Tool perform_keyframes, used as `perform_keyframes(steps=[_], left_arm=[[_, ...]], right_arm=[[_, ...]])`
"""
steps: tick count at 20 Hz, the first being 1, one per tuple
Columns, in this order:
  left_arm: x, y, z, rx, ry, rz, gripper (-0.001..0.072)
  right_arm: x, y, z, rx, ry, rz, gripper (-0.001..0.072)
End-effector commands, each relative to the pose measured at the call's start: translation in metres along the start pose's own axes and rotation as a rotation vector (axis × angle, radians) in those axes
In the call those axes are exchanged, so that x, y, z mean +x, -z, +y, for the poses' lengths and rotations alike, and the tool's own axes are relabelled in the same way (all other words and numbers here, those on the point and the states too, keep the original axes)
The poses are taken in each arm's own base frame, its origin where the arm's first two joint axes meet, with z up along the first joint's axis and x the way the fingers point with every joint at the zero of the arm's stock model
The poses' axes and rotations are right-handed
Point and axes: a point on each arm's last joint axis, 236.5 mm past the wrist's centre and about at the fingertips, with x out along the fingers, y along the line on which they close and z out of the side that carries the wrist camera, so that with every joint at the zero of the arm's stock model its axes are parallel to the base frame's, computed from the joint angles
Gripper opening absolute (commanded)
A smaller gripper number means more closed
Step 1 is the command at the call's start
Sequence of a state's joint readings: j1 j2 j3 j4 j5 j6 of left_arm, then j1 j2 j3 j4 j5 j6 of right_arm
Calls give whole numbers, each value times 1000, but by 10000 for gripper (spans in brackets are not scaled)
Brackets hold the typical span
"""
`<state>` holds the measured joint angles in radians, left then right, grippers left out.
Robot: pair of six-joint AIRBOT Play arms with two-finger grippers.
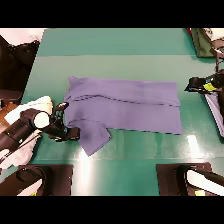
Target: Fold the shirts.
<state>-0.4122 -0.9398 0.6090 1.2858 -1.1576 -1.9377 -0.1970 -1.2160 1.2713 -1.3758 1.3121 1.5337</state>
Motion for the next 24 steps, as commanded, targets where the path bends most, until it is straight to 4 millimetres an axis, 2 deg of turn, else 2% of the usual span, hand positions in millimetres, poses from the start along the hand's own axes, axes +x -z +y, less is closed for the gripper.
perform_keyframes(steps=[1,5,11,18,22,24], left_arm=[[14,0,-4,-79,51,-42,505],[20,-2,-2,-114,53,-50,505],[18,-19,-8,-116,83,-121,505],[20,-13,-3,-109,62,-100,505],[32,2,4,-144,55,-55,504],[31,-1,1,-153,67,-66,502]], right_arm=[[-1,1,6,-6,-24,3,418],[-1,2,6,-7,-24,5,418],[-1,3,6,-7,-23,9,418],[-1,6,6,-6,-24,24,418],[-1,7,6,-7,-24,27,418],[-1,7,6,-7,-23,28,418]])
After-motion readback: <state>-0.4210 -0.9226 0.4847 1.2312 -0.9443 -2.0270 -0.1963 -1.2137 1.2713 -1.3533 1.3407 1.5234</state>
